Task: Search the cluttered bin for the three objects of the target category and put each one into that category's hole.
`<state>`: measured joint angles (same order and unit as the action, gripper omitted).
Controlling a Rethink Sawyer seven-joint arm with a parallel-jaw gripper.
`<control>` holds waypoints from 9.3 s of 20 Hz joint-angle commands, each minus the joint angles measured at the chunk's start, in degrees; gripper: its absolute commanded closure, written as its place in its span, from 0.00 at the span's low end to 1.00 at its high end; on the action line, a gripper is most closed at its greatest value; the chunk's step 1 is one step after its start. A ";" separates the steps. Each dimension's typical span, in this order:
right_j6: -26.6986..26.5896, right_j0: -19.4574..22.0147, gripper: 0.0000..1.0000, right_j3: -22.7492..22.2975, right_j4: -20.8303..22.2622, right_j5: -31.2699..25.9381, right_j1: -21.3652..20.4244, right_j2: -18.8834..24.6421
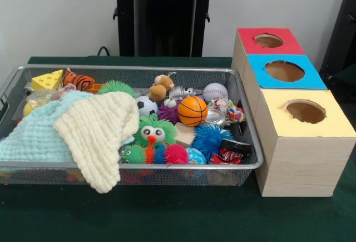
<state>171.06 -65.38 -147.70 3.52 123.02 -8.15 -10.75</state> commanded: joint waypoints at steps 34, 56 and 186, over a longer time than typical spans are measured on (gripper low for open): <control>4.01 2.44 0.00 2.03 9.61 -48.21 26.43 -1.92; 0.90 5.02 0.00 5.63 19.42 -49.54 28.68 -11.96; -4.74 23.70 0.00 11.52 39.91 -72.06 26.71 -22.82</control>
<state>171.06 -41.61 -129.91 31.38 89.53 -2.63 -33.68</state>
